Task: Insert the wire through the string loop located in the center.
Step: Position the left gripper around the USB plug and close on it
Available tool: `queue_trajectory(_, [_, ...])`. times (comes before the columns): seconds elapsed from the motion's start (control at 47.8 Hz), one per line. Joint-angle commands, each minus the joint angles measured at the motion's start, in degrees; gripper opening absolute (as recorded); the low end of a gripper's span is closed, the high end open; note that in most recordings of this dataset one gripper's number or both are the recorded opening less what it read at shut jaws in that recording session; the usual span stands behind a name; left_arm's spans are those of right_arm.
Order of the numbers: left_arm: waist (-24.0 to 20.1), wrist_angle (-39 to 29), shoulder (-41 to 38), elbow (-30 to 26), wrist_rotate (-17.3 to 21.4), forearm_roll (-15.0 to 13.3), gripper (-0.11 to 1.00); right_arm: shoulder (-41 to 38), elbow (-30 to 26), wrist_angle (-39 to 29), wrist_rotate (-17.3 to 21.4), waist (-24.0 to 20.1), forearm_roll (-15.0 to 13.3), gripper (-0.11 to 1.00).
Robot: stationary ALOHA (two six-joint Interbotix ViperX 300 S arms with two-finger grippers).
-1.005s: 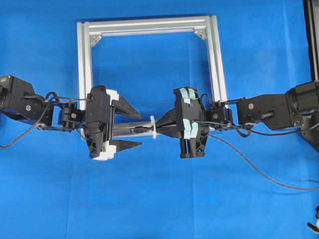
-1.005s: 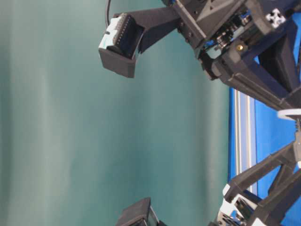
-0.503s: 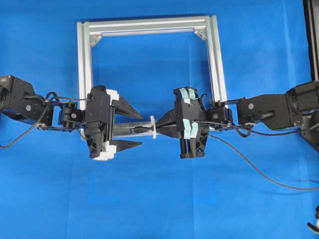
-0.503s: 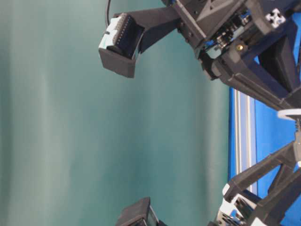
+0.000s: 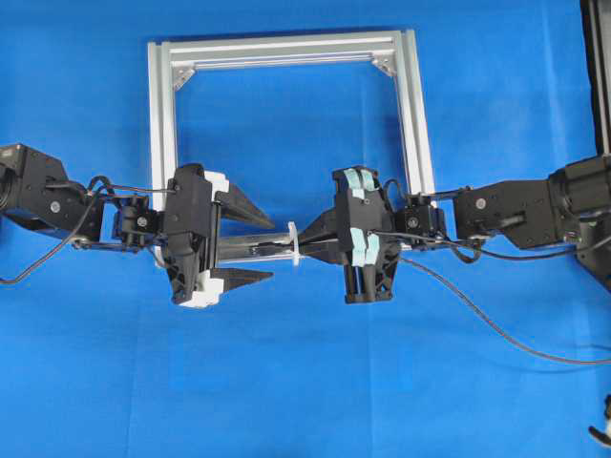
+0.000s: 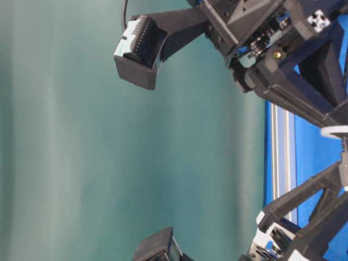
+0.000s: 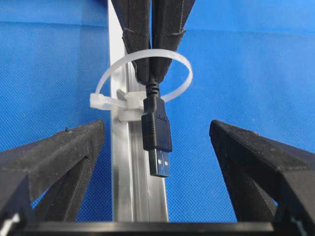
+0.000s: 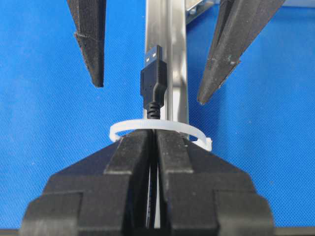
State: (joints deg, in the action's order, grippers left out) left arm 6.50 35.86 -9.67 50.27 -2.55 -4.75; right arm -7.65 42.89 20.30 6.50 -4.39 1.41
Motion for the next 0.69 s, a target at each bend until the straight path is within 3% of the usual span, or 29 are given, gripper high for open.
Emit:
queue_trajectory(0.0, [0.2,0.3,0.8,-0.7,-0.1,0.1,0.92,0.8,-0.5,0.3,-0.1,-0.2,0.0,-0.02])
queue_trajectory(0.44, [0.4,0.0,0.7,-0.9,-0.1,0.1,0.89,0.7,-0.4,0.3,-0.1,-0.1,-0.1,-0.02])
queue_trajectory(0.544, [0.4,-0.3,0.8,-1.0,0.0,0.0,0.69,0.8,-0.5,0.3,-0.1,-0.1,-0.1,-0.02])
queue_trajectory(0.67, [0.3,0.5,0.7,-0.8,0.1,0.1,0.30,0.8,-0.4,0.2,-0.1,-0.2,0.0,-0.02])
